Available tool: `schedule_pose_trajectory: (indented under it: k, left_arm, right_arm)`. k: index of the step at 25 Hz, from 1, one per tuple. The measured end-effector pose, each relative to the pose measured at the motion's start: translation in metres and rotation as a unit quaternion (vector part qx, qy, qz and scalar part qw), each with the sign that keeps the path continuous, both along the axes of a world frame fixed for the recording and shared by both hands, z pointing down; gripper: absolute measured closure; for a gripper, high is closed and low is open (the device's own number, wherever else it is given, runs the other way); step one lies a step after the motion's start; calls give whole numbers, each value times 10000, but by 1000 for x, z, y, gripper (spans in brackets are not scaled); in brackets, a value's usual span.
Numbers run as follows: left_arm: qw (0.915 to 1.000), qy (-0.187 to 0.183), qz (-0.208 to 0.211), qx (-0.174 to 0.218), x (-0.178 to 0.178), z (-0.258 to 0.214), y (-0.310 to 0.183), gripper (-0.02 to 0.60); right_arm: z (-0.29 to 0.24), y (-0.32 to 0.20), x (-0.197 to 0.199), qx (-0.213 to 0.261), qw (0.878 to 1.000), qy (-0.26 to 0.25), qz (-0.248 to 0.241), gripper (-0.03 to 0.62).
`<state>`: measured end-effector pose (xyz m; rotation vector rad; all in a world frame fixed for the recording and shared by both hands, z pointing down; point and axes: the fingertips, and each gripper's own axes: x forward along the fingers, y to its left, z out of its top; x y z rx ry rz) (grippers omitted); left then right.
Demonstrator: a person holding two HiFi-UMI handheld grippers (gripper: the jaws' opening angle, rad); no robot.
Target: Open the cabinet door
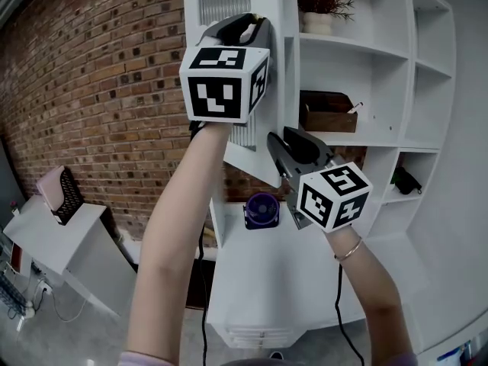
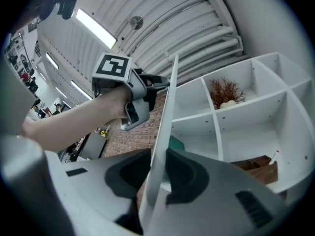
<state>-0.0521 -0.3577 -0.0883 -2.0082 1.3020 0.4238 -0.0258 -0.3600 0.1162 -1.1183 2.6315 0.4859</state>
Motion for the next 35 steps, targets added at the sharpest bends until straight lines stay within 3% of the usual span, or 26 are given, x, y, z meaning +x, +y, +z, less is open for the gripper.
schedule_pose_trajectory:
  k: [5,17,35]
  left_arm:
    - [9997,42,225,-34,-17,-1,15,491]
    - [9997,101,207,4,-51,-2,41,485]
    - [9994,-17,-331,123,-107,-1,72,500]
  right_arm:
    - [0,17,-15,52,10000,13,-41,511]
    - [-1,48,-47,146,9992,-26,-363,513]
    - [0,81,-104,387,9969,56,-679,502]
